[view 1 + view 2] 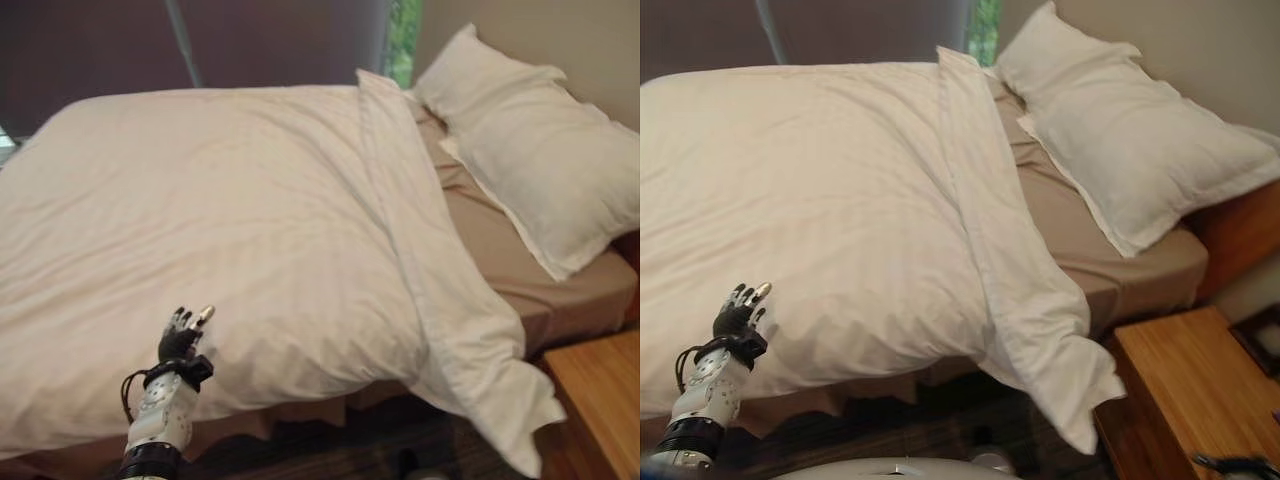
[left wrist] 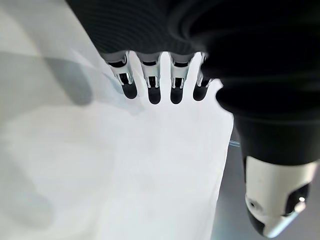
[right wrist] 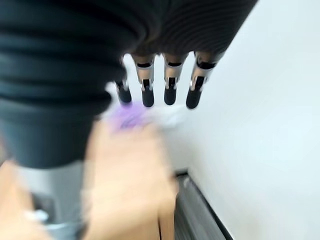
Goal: Making the bed.
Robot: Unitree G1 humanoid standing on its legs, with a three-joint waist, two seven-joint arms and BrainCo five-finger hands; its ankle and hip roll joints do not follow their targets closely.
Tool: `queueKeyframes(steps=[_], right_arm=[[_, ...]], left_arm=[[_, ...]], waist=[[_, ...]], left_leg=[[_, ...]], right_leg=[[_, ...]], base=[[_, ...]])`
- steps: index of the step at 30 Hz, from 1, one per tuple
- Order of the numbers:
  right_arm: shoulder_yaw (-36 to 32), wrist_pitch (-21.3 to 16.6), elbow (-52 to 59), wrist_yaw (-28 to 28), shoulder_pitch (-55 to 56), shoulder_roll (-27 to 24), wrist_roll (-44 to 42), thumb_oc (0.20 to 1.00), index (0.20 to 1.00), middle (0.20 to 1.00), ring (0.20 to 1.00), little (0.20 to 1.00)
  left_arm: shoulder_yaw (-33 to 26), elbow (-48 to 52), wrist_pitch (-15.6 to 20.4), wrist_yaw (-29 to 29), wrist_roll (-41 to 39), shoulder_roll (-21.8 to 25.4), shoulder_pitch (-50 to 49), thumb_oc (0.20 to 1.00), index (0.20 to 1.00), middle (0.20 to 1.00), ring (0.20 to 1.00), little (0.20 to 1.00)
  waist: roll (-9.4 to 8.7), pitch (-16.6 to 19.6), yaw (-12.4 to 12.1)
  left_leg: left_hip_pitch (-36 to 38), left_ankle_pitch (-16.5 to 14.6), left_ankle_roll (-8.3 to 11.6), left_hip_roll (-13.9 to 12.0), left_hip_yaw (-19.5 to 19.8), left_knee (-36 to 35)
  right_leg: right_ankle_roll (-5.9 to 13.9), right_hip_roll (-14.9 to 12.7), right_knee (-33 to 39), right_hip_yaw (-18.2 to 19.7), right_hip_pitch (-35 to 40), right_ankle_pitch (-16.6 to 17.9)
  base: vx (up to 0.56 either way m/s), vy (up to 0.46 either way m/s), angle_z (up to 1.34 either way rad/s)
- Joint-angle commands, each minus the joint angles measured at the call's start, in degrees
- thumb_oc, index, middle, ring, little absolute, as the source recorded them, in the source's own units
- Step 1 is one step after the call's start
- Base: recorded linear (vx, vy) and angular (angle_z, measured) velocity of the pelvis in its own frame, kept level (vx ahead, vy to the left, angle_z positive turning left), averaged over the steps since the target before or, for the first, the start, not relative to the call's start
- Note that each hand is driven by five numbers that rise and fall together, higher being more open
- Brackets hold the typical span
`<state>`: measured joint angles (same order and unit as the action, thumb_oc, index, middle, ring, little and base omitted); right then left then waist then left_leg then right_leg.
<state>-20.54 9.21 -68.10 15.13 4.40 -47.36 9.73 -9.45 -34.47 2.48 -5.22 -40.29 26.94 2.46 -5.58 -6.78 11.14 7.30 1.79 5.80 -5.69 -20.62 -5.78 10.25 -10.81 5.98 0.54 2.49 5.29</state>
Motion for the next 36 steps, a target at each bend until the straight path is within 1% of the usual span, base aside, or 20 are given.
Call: queueKeyframes(steps=[1,2,3,4,6,9,10,11,13,16,17,18,19,21,22,23,26,27,30,36], right_arm=[[-2.02,-1.11,11.11,6.04,-0.74,-6.55,-0.67,1.000,1.000,1.000,1.000,1.000],[-3.64,-0.86,15.70,7.36,-0.03,-7.37,0.41,1.000,1.000,1.000,1.000,1.000],[-7.04,-1.77,27.34,10.12,-0.36,-8.18,0.98,1.000,1.000,1.000,1.000,1.000],[-7.34,-1.50,27.83,10.05,-0.08,-7.99,1.11,1.000,1.000,1.000,1.000,1.000],[-9.31,-5.46,41.67,11.26,-0.35,-5.99,0.30,1.000,1.000,1.000,1.000,1.000],[-6.69,-14.78,61.23,6.60,-3.63,2.17,-9.23,1.000,1.000,1.000,1.000,1.000],[-0.53,-19.13,67.04,0.91,-7.64,8.29,-20.17,0.200,0.200,0.200,0.200,0.200],[-0.46,-19.17,66.98,0.84,-7.74,8.31,-20.28,0.200,0.200,0.200,0.200,0.200],[9.59,-21.44,67.52,-6.31,-13.49,15.20,-36.56,0.200,0.200,0.200,0.200,0.200],[16.34,-23.00,60.25,-7.23,-22.60,20.71,-47.57,0.200,0.200,0.200,0.200,0.200],[16.40,-23.12,60.02,-7.33,-22.86,20.67,-47.68,0.200,0.200,0.200,0.200,0.200],[16.99,-23.95,56.12,-7.28,-27.67,22.88,-52.60,0.200,0.200,0.200,0.200,0.200],[16.98,-24.03,55.90,-7.41,-27.88,22.79,-52.75,0.200,0.200,0.200,0.200,0.200],[17.32,-25.31,50.14,-7.05,-32.90,24.82,-57.49,0.200,0.200,0.200,0.200,0.200],[17.03,-26.29,44.96,-7.28,-36.72,26.41,-61.87,0.200,0.200,0.200,0.200,0.200],[17.05,-26.36,44.65,-7.42,-36.98,26.26,-62.01,0.200,0.200,0.200,0.200,0.200],[15.52,-25.76,35.61,-7.71,-39.31,25.13,-62.49,0.200,0.200,0.200,0.200,0.200],[12.93,-26.45,32.39,-10.81,-38.69,26.78,-69.04,0.200,0.200,0.200,0.200,0.200],[11.61,-25.08,26.05,-14.91,-36.03,28.82,-74.40,0.200,0.200,0.200,0.200,0.200],[15.78,-18.97,12.08,-17.82,-30.16,32.94,-71.62,0.200,0.200,0.200,0.200,0.200]], left_arm=[[-0.61,0.67,2.79,0.60,-0.89,-1.23,3.93,1.000,1.000,1.000,1.000,1.000],[-1.22,0.98,2.70,0.47,-0.84,-1.43,3.67,1.000,1.000,1.000,1.000,1.000],[-1.90,1.49,2.71,0.31,-0.72,-1.72,2.98,1.000,1.000,1.000,1.000,1.000],[-1.90,1.55,2.68,0.30,-0.69,-1.72,2.99,1.000,1.000,1.000,1.000,1.000],[-2.15,3.14,2.73,-0.38,0.29,-3.05,1.93,1.000,1.000,1.000,1.000,1.000],[-1.10,3.16,2.20,-0.33,1.07,-4.11,1.83,1.000,1.000,1.000,1.000,1.000],[0.35,3.69,1.92,0.20,1.04,-4.28,1.02,1.000,1.000,1.000,1.000,1.000],[0.24,3.71,1.90,0.21,1.04,-4.21,1.00,1.000,1.000,1.000,1.000,1.000],[3.55,5.39,1.58,2.03,2.48,-4.61,-0.83,1.000,1.000,1.000,1.000,1.000],[7.48,6.62,2.41,3.08,3.56,-5.61,-0.06,1.000,1.000,1.000,1.000,1.000],[7.39,6.58,2.42,3.09,3.56,-5.59,0.05,1.000,1.000,1.000,1.000,1.000],[9.03,6.36,2.91,3.64,3.56,-5.99,0.62,1.000,1.000,1.000,1.000,1.000],[9.01,6.30,2.93,3.67,3.54,-5.99,0.74,1.000,1.000,1.000,1.000,1.000],[10.58,5.92,3.71,4.26,2.81,-6.57,1.58,1.000,1.000,1.000,1.000,1.000],[11.54,5.37,4.23,4.75,1.67,-6.96,2.01,1.000,1.000,1.000,1.000,1.000],[11.53,5.31,4.28,4.78,1.63,-7.00,2.13,1.000,1.000,1.000,1.000,1.000],[11.96,3.48,5.23,5.82,0.75,-7.39,2.34,1.000,1.000,1.000,1.000,1.000],[11.48,1.94,5.50,6.79,-0.61,-7.55,2.05,1.000,1.000,1.000,1.000,1.000],[10.95,-0.72,5.69,8.14,-2.72,-8.00,1.48,1.000,1.000,1.000,1.000,1.000],[11.88,-8.53,6.20,8.08,-3.41,-10.25,5.93,1.000,1.000,1.000,1.000,1.000]], waist=[[4.05,0.41,-0.57],[4.07,0.25,-0.38],[4.14,0.21,-0.43],[4.11,0.23,-0.51],[4.03,-0.10,-0.55],[4.06,-0.53,-0.73],[3.92,-0.84,-1.71],[3.82,-0.81,-1.67],[4.13,-1.55,-3.96],[5.44,-2.86,-6.34],[5.41,-2.88,-6.32],[6.74,-3.41,-7.32],[6.76,-3.43,-7.30],[8.57,-3.97,-8.05],[10.70,-4.32,-8.84],[10.77,-4.27,-8.83],[14.27,-4.50,-9.33],[15.85,-4.57,-9.33],[17.42,-5.01,-8.93],[18.03,-5.71,-7.37]], left_leg=[[-1.52,-1.55,-1.98,0.64,0.24,0.78],[-1.33,-1.94,-2.10,0.67,0.36,0.78],[-1.41,-2.21,-2.28,0.71,0.48,0.78],[-1.60,-1.91,-2.28,0.68,0.42,0.78],[-1.76,-1.95,-2.48,0.73,0.38,0.78],[-2.00,-2.09,-2.63,0.49,0.22,0.78],[-2.27,-1.75,-2.65,0.43,0.37,0.78],[-2.47,-1.44,-2.64,0.41,0.32,0.78],[-3.04,-0.90,-2.47,0.28,0.98,0.78],[-4.26,-0.37,-2.23,0.53,2.09,0.78],[-4.47,-0.14,-2.23,0.51,2.06,0.78],[-5.57,0.26,-2.09,0.80,2.48,0.78],[-5.66,0.27,-2.09,0.80,2.50,0.78],[-6.74,0.62,-1.95,1.22,3.02,0.78],[-7.89,0.99,-1.81,1.76,3.49,0.78],[-8.05,1.02,-1.82,1.76,3.52,0.78],[-11.08,1.99,-1.38,2.33,3.92,0.78],[-12.15,2.21,-1.34,2.60,3.99,0.78],[-13.31,2.34,-1.28,2.83,4.10,0.78],[-13.83,2.22,-1.20,2.99,2.90,0.78]], right_leg=[[-0.87,0.35,-0.98,-1.54,-2.58,1.58],[-0.75,0.24,-0.98,-1.69,-2.35,1.24],[-0.73,0.17,-0.98,-1.59,-2.55,1.20],[-0.83,0.22,-0.98,-1.53,-2.77,1.47],[-0.92,0.27,-0.98,-1.17,-3.13,1.63],[-1.18,0.46,-0.98,-0.77,-3.58,1.38],[-1.45,0.49,-0.98,-1.05,-3.71,1.30],[-1.55,0.52,-0.98,-0.99,-3.93,1.56],[-1.89,0.48,-0.98,-1.63,-4.17,1.39],[-2.05,0.06,-0.98,-2.49,-4.50,1.16],[-2.12,0.10,-0.98,-2.43,-4.73,1.36],[-2.16,-0.29,-0.98,-2.61,-5.59,1.45],[-2.17,-0.29,-0.98,-2.62,-5.67,1.46],[-2.16,-0.82,-0.98,-2.98,-6.45,1.55],[-2.18,-1.55,-0.98,-3.24,-7.25,1.74],[-2.18,-1.55,-0.98,-3.26,-7.40,1.76],[-2.07,-2.35,-0.98,-3.43,-10.27,2.13],[-1.93,-2.61,-0.98,-3.21,-11.44,2.26],[-1.79,-2.85,-0.98,-3.00,-12.86,2.39],[-1.79,-2.64,-0.98,-1.37,-14.62,3.05]], base=[[0.02,0.020,-0.22],[0.03,0.021,-0.20],[0.03,0.022,-0.13],[0.03,0.027,-0.12],[0.00,0.011,-0.10],[0.00,0.001,0.01],[0.00,0.000,0.00],[-0.04,-0.035,-0.09],[-0.05,-0.049,0.07],[-0.07,-0.039,0.22],[-0.10,-0.018,0.31],[-0.07,-0.012,0.34],[-0.09,-0.013,0.33],[-0.07,0.010,0.23],[-0.06,0.027,0.10],[-0.08,0.022,0.09],[-0.10,0.016,0.11],[-0.04,0.003,0.08],[-0.02,0.006,-0.03],[-0.02,0.006,-0.08]])
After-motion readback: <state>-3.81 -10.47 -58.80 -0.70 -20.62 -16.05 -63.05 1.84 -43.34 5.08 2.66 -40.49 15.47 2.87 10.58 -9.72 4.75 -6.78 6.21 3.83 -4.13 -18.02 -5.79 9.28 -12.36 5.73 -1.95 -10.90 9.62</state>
